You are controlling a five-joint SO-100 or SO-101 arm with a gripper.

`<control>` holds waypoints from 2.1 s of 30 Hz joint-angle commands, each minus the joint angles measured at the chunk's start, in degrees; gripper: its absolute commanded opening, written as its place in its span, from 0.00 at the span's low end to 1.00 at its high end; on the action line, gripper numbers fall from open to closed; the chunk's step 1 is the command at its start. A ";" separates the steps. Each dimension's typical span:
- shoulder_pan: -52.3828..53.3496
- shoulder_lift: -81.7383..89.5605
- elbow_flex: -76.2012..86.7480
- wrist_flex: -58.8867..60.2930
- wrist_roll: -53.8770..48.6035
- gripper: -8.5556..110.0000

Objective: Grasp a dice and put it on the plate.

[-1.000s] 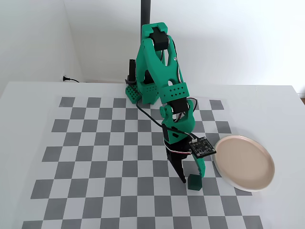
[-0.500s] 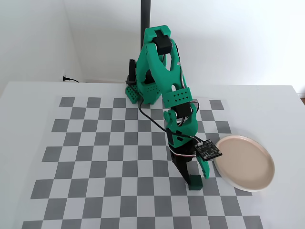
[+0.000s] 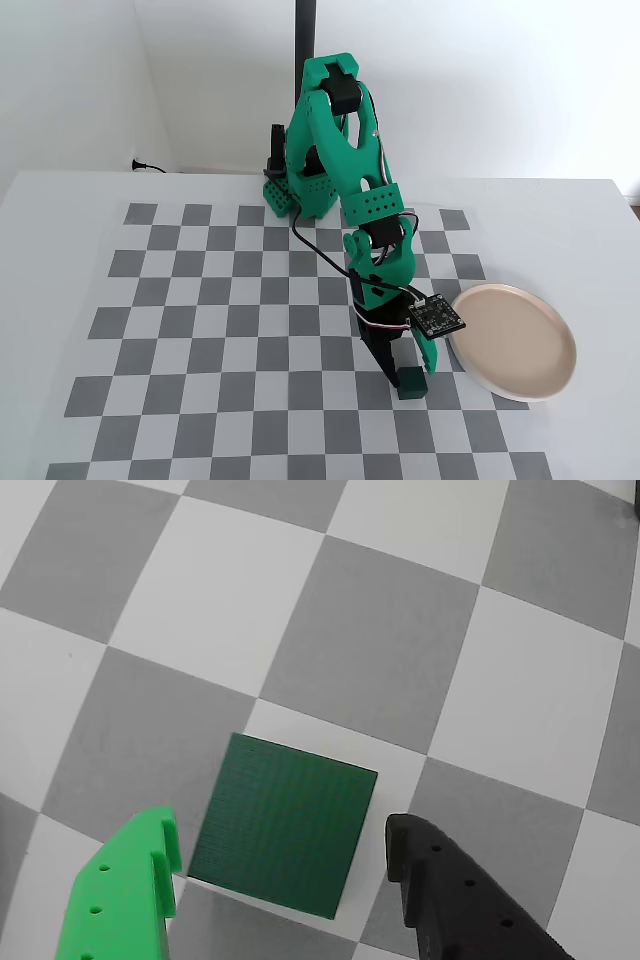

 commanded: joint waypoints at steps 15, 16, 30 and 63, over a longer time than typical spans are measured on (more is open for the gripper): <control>-1.93 -5.89 -4.22 -6.68 -0.97 0.15; -1.93 -5.63 -4.22 -6.59 -0.88 0.05; -1.85 6.86 -4.22 -0.88 0.35 0.04; -25.75 8.96 -17.14 15.21 0.62 0.04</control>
